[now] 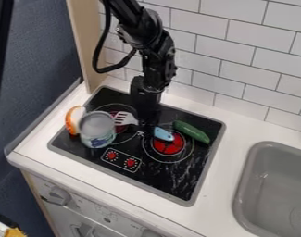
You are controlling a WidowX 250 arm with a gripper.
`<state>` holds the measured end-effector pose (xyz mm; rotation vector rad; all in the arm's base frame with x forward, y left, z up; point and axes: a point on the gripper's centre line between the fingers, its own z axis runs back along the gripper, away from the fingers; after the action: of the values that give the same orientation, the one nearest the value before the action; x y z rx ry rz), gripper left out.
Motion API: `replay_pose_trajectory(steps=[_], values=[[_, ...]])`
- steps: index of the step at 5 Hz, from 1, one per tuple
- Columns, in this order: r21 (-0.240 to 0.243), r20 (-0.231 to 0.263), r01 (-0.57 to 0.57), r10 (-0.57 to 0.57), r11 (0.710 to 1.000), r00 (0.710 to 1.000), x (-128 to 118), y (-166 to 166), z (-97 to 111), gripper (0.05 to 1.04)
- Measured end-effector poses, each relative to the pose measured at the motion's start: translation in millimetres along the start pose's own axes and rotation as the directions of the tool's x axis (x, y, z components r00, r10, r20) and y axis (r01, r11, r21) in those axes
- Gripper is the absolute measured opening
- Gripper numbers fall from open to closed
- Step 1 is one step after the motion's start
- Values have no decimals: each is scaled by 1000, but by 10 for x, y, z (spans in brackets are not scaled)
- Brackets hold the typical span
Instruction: Take the blue spoon and put it to the end of the right burner
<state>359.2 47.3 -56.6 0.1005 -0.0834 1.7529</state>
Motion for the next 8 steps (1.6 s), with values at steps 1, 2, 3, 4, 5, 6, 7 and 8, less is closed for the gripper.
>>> replay_pose_trajectory(steps=[1,2,3,4,5,6,7,8], values=[[-43,-6,10,-10,999,1000,25,-69,205,283],[-44,-19,21,-22,999,1000,-5,-63,282,284],[-128,-27,5,-8,992,1000,-77,-89,678,283],[-112,61,-19,26,994,998,-309,209,782,283],[-87,87,-10,18,996,996,-426,446,780,283],[-62,87,30,-25,998,996,-529,652,644,283],[-42,82,66,-63,997,995,-525,802,516,283],[27,66,127,-128,992,990,-554,920,293,283]])
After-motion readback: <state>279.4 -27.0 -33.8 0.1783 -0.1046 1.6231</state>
